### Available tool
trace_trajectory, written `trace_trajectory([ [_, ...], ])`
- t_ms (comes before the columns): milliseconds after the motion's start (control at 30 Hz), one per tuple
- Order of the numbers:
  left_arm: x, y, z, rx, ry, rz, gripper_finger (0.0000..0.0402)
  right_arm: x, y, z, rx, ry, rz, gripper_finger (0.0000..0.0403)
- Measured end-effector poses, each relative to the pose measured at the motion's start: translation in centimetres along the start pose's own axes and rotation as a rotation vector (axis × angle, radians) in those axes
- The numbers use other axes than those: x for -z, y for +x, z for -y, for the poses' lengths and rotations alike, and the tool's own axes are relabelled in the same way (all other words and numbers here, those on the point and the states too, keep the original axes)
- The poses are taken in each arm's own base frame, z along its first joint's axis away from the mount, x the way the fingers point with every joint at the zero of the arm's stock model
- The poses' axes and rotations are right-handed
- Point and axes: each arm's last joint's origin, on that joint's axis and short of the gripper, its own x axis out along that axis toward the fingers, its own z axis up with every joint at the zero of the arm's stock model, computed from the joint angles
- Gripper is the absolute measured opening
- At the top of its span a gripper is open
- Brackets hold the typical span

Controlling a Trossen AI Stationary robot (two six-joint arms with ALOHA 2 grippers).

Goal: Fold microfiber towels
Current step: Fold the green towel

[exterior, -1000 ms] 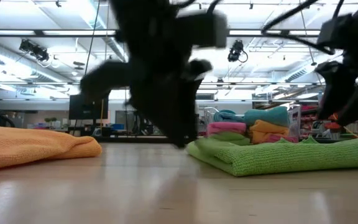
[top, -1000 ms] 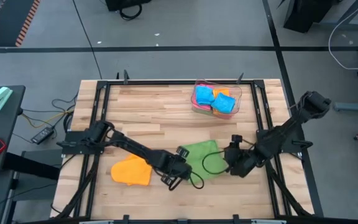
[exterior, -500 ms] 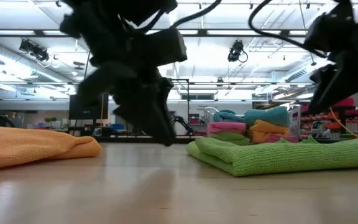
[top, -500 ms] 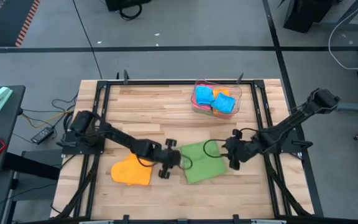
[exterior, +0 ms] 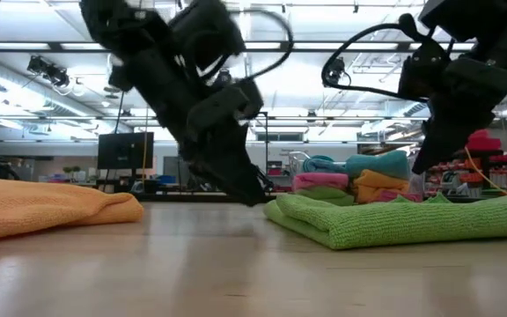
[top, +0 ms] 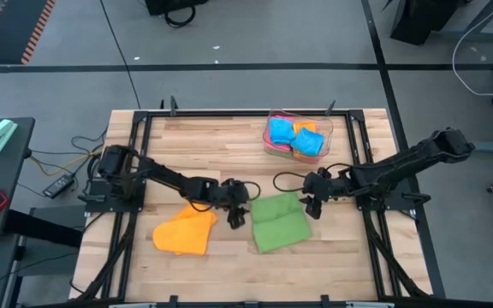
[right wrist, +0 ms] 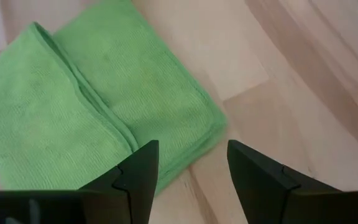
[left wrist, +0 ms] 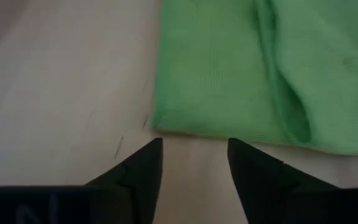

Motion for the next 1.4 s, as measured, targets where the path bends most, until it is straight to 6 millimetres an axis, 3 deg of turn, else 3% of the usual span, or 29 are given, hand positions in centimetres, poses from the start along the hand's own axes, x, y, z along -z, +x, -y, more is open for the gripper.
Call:
trace_trajectory([
  [200,0.4,0.5,-3.6,0.091,-0.151,0.015,0.0213,-0.3,0.0,-0.2,-0.023,-0.029,0.031,0.0199],
  [300,0.3,0.5,-4.4,0.127,-0.171,0.041,0.0215,-0.3,0.0,-0.2,-0.022,-0.042,0.031,0.0199],
  [767,0.4,2.9,-3.1,0.178,-0.081,0.089,0.0163,-0.5,0.0,-0.3,-0.011,-0.063,0.059,0.0199],
  [1000,0.3,2.8,-3.0,0.174,-0.008,0.085,0.0073,-0.5,0.1,-0.3,-0.01,-0.092,0.057,0.0199],
  [1133,0.1,2.5,-2.9,0.18,0.006,0.086,0.0014,0.0,1.3,0.3,0.005,-0.085,0.054,0.0199],
  [1400,0.2,2.4,-2.9,0.174,0.024,0.075,0.0029,0.2,3.6,2.0,0.061,-0.039,0.112,0.02],
])
